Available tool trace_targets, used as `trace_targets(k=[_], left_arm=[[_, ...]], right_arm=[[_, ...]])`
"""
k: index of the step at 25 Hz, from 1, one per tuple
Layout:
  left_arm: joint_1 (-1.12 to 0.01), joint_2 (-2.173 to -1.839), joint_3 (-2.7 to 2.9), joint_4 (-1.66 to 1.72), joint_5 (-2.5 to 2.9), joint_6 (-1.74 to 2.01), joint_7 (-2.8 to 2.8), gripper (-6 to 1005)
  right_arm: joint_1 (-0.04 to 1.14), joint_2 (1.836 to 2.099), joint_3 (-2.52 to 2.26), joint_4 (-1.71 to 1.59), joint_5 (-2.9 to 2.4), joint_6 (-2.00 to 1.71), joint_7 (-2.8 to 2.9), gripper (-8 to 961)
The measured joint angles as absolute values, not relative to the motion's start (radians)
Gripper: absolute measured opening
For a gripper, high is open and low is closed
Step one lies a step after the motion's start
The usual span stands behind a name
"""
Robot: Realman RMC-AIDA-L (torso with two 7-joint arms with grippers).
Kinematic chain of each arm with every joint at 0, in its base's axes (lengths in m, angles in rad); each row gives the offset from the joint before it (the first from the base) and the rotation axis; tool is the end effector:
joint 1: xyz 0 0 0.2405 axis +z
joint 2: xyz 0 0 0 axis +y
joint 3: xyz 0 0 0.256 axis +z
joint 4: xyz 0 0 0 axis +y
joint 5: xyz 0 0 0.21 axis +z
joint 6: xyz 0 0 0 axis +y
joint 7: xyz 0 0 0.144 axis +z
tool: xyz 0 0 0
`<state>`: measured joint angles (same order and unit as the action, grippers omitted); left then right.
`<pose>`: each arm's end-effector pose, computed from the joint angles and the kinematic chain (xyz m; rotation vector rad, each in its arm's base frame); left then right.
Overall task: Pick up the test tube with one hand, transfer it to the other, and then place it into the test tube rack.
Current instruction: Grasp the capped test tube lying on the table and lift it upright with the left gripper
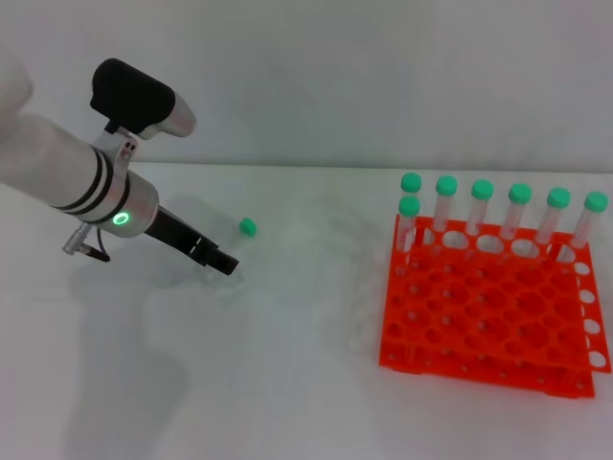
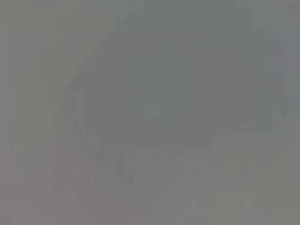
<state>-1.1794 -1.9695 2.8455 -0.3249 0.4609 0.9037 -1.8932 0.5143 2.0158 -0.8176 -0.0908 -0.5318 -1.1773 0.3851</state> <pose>-0.2431 0.4633 0.0045 -2.3923 -0.9213 0.2952 0.3453 0.3639 0.0620 -1.4554 0.5358 0.7683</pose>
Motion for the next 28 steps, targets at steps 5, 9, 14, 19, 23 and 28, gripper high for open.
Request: trace_targets(k=[5,9,14,19,23,28], left_arm=[[-1.178,-1.968,2.845,-0.327,0.478,0.91,-1.92,839],[-1.184,-1.96,2.845,-0.327,0.524,0.919,-1.969,838],[-1.182,-1.963,2.845,-0.327,0.532,0.916,-1.967,838],[-1.185,-1.965,2.846,-0.329,0.545,0.925,-1.966,835],[-1.191,-1.959,2.845,-0.33,0.558,0.933,-1.969,832],[-1.194,-1.958,2.845,-0.331,0.575,0.935,-1.97,830]], right_arm=[[0.51,2.016,-0.818,-0.092,-0.532,-1.183,0.385,849],[0.511,2.018,-0.818,-0.092,-0.532,-1.186,0.385,848],[0.513,2.022,-0.824,-0.092,-0.532,-1.189,0.385,846],[0.513,2.023,-0.824,-0.088,-0.532,-1.197,0.386,845],[0.514,2.023,-0.825,-0.087,-0.532,-1.199,0.386,844],[0.516,2.025,-0.825,-0.085,-0.532,-1.199,0.387,843]])
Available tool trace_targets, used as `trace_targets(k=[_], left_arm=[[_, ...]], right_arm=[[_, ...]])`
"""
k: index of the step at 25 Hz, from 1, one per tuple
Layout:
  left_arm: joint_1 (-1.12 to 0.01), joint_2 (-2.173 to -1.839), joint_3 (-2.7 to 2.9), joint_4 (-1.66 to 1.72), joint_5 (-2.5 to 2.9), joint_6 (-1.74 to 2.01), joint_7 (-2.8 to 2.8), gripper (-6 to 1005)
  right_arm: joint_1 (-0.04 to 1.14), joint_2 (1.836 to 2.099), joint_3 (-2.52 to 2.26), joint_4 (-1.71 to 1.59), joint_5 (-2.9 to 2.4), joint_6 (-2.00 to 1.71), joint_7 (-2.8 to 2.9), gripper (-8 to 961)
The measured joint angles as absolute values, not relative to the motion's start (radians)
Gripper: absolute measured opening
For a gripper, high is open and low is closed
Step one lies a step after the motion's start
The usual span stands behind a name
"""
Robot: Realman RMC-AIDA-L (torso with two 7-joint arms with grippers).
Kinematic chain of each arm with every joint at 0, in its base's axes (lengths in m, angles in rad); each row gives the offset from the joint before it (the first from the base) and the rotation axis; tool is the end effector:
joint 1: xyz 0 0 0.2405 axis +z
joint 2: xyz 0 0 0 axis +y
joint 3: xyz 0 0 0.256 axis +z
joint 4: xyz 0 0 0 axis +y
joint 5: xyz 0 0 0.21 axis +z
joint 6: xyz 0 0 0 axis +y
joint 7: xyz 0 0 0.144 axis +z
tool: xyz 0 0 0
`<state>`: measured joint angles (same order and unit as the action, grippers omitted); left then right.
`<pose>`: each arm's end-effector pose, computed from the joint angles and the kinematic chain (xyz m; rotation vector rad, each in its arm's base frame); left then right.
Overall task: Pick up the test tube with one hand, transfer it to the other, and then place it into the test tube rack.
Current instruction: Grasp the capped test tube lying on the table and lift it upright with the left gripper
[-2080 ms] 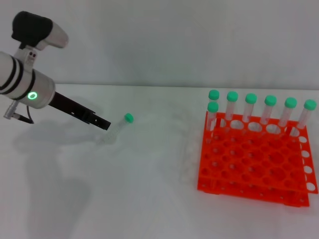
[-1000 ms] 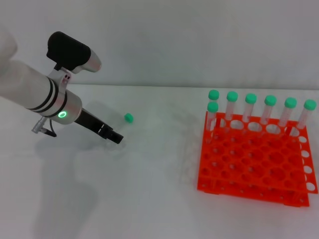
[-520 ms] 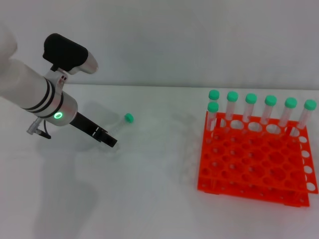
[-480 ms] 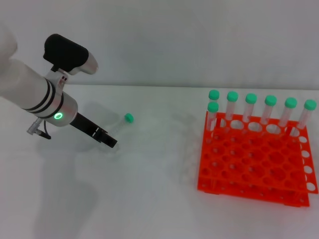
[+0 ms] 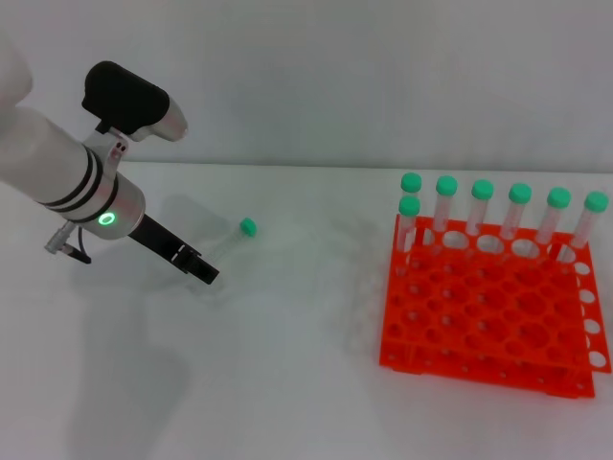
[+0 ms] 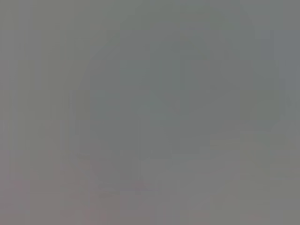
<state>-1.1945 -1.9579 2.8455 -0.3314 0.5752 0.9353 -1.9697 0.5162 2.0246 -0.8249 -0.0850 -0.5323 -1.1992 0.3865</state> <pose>-0.2482 0.4607 0.0131 -2.3771 -0.9518 0.4058 0.3406 0.3625 0.0569 -1.4647 0.5293 0.7904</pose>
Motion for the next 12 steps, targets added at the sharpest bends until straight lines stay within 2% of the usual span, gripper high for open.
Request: trace_targets(k=[12], left_arm=[[-1.206,-1.956,2.845,-0.345,0.577,0.93,-1.994,809]], right_arm=[[0.517,2.025,-0.825,-0.084,-0.532,-1.2,0.389,840]])
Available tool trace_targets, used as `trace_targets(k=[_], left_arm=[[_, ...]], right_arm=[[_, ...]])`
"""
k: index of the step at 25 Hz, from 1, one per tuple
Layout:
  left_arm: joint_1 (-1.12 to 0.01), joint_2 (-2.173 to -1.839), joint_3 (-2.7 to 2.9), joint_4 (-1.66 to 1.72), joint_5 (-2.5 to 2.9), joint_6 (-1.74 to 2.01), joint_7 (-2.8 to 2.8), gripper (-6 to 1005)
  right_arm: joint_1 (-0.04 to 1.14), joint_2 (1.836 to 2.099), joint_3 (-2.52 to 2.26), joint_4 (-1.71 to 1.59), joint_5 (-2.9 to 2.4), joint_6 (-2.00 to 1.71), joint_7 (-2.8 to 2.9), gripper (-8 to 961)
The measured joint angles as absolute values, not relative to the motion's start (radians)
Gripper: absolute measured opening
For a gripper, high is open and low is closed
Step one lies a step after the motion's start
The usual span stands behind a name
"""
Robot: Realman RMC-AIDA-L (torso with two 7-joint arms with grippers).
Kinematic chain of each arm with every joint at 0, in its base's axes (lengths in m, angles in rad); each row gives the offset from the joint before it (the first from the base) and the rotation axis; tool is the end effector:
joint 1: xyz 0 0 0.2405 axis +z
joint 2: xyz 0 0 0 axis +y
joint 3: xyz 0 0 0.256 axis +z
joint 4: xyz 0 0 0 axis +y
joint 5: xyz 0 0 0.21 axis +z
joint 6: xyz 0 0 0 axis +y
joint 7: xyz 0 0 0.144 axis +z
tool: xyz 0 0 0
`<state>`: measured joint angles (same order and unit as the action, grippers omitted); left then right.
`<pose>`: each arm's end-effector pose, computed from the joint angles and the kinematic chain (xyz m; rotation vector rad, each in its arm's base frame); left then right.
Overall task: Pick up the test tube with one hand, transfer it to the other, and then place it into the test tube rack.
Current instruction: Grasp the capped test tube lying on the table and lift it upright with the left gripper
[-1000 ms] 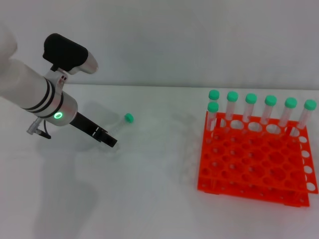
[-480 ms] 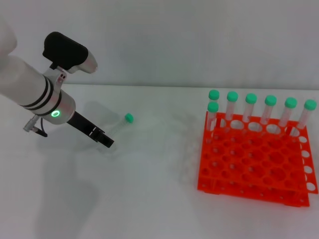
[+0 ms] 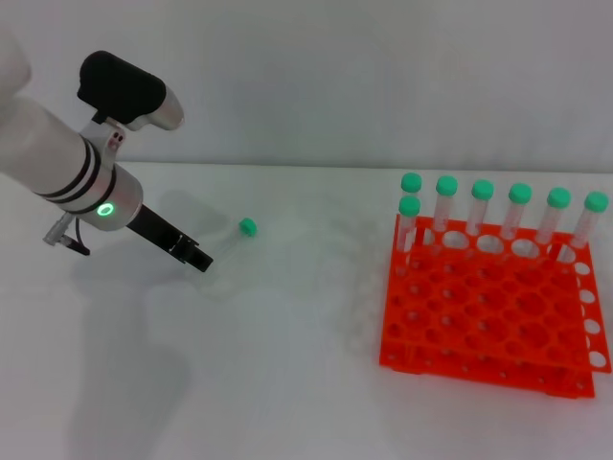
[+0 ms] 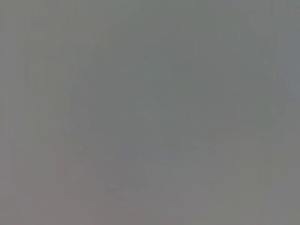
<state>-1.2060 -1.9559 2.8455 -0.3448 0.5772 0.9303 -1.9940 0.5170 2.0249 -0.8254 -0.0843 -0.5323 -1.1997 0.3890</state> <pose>-0.2450 0.4653 0.0183 -2.3476 -0.9630 0.3953 0.3402 0.3626 0.0566 -1.4652 0.5311 0.7933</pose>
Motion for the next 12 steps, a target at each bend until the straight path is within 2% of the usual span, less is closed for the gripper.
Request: trace_targets(k=[1,7,12], left_arm=[[-1.206,-1.959,2.845,-0.345,0.58,0.927,-1.993,805],[-1.209,-1.98,2.846,-0.346,0.596,0.909,-1.99,607],[-1.21,-1.982,2.845,-0.347,0.599,0.9,-1.99,397]], right_arm=[[0.517,2.025,-0.826,-0.084,-0.532,-1.2,0.39,840],[0.516,2.024,-0.827,-0.084,-0.532,-1.2,0.401,839],[0.517,2.025,-0.827,-0.083,-0.534,-1.2,0.401,838]])
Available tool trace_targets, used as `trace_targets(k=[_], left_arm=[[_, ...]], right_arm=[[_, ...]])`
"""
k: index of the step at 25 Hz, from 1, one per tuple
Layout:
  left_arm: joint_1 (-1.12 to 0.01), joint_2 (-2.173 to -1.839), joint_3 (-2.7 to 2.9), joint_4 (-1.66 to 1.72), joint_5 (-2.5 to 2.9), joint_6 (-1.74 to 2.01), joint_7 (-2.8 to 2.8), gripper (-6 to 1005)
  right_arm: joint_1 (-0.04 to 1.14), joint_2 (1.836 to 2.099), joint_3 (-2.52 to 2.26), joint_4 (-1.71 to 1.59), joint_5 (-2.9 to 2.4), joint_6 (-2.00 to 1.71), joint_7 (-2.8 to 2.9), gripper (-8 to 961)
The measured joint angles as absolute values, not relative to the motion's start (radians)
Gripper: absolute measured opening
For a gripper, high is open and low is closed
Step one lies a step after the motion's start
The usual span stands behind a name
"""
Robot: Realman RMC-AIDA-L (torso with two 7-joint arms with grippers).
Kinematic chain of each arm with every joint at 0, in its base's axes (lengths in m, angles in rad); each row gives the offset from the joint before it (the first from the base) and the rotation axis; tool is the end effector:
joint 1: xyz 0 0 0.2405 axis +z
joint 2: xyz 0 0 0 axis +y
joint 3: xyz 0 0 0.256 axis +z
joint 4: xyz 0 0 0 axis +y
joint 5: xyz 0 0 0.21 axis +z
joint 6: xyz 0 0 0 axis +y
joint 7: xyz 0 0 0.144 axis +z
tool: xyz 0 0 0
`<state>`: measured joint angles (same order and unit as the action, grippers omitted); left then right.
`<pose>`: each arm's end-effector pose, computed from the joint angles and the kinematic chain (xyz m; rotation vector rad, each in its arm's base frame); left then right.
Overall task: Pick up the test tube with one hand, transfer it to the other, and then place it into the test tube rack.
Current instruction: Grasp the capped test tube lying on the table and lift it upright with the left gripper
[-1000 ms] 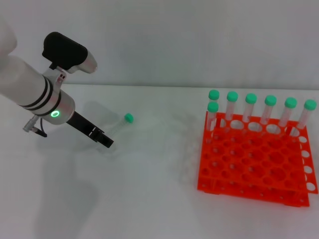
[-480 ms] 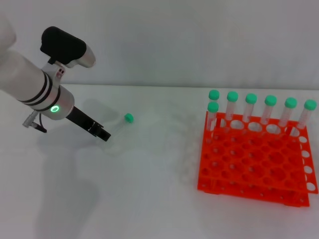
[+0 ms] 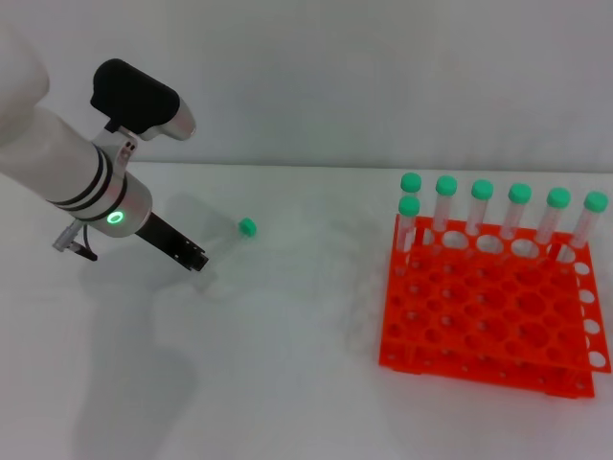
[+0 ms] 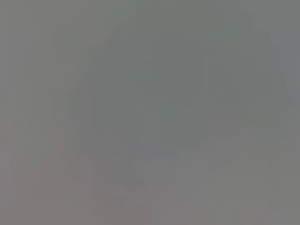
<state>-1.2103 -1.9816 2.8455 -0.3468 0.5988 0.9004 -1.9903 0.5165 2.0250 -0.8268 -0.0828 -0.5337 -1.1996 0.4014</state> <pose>-0.2442 0.4636 0.0085 -2.3512 -0.9305 0.4210 0.3404 0.3623 0.0558 -1.4662 0.5420 0.8018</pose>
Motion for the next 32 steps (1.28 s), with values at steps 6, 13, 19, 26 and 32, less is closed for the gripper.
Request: trace_targets(k=[6,13,19,26,32], left_arm=[[-1.2,-1.991,2.846,-0.342,0.599,0.873,-1.983,272],[-1.205,-1.999,2.846,-0.34,0.608,0.865,-1.975,269],[-1.196,-2.001,2.846,-0.333,0.608,0.863,-1.961,274],[-1.187,-2.003,2.846,-0.336,0.609,0.838,-1.957,240],[-1.188,-2.004,2.845,-0.336,0.598,0.799,-1.957,211]], right_arm=[[0.514,2.025,-0.829,-0.083,-0.534,-1.2,0.405,836],[0.517,2.025,-0.828,-0.082,-0.534,-1.2,0.411,835],[0.517,2.025,-0.828,-0.082,-0.532,-1.2,0.411,833],[0.517,2.025,-0.828,-0.083,-0.534,-1.2,0.412,832],[0.513,2.025,-0.828,-0.083,-0.535,-1.2,0.426,830]])
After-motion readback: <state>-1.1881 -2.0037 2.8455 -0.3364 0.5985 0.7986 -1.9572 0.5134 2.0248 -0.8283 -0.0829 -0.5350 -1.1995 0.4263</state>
